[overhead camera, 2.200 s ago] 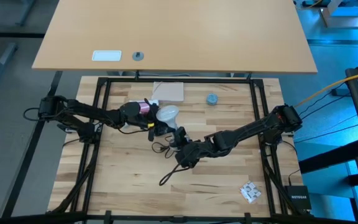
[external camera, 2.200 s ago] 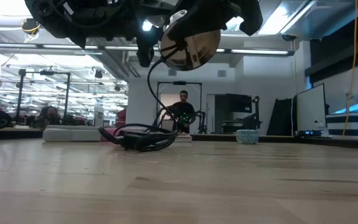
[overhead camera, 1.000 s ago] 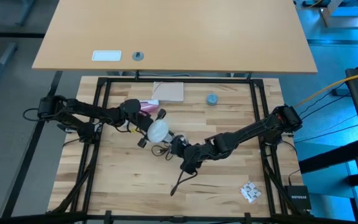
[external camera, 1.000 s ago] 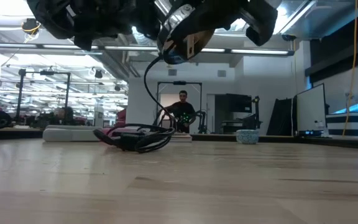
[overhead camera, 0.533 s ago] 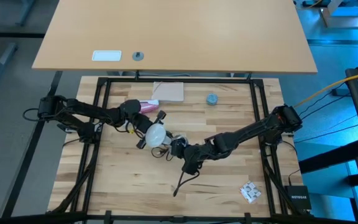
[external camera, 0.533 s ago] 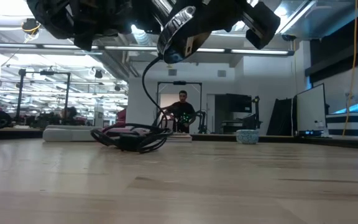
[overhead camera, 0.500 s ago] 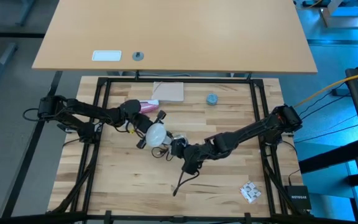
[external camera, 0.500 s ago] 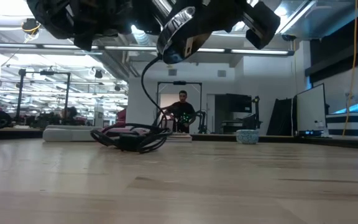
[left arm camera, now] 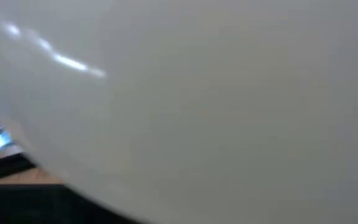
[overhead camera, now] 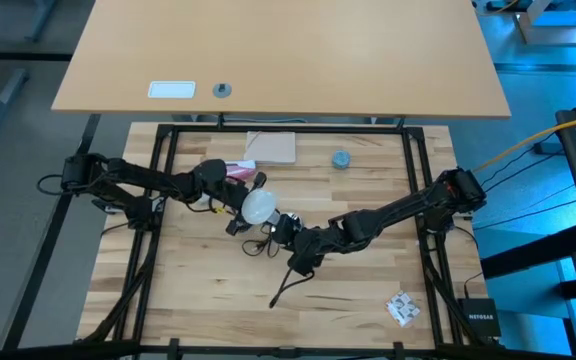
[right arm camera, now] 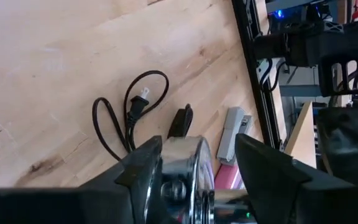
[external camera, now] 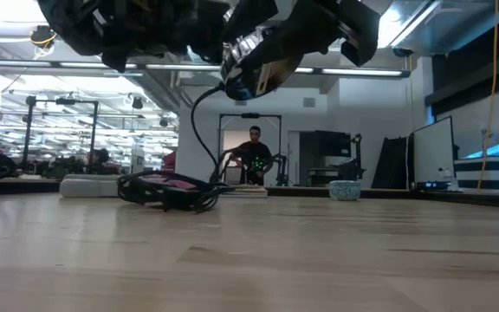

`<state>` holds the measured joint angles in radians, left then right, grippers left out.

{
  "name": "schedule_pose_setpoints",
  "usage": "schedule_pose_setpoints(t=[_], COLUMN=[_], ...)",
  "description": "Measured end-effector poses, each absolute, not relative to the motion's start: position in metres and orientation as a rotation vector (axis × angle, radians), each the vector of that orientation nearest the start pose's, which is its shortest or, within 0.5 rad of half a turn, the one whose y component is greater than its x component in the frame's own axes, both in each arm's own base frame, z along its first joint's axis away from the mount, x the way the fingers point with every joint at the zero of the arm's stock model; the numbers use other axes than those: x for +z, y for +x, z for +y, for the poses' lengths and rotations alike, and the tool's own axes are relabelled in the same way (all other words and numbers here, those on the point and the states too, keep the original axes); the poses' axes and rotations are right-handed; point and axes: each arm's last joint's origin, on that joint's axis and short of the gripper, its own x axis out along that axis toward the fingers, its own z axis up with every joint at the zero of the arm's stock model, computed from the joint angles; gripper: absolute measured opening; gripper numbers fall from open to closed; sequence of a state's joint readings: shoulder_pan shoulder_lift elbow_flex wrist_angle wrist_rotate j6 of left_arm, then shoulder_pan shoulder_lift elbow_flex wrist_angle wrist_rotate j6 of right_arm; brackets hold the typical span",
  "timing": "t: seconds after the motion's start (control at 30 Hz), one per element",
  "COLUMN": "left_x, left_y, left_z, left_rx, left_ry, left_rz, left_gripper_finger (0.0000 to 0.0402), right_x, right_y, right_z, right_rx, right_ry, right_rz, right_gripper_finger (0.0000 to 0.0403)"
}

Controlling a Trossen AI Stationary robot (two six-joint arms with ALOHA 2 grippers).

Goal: Screw lightbulb
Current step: Insert the white lightbulb into the desk lamp

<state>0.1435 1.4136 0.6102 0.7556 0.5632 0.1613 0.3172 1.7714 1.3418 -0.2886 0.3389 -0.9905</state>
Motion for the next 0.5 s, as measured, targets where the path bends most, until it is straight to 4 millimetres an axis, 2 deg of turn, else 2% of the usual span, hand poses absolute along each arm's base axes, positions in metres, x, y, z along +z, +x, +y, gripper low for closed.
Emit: schedule_pose_setpoints(t=[0.23,0.5], left_x=[0.218,0.205], left_y=[0.282,0.279], left_z=[0.040,0.046], left_rx=[-0.314,-0.287], left_ry=[0.072,0.023], left_rz=[0.104,0.230], left_gripper_finger=[0.0153,0.0153], right_x=[0.253,0.254], right_y=[0.376,0.375], right_z=[0.113,0.114], right_rx=[0.325,0.333], right_ry=[-1.177,-1.166], right_rz=[0.633,0.629], right_gripper_finger=[0.0211,0.0211])
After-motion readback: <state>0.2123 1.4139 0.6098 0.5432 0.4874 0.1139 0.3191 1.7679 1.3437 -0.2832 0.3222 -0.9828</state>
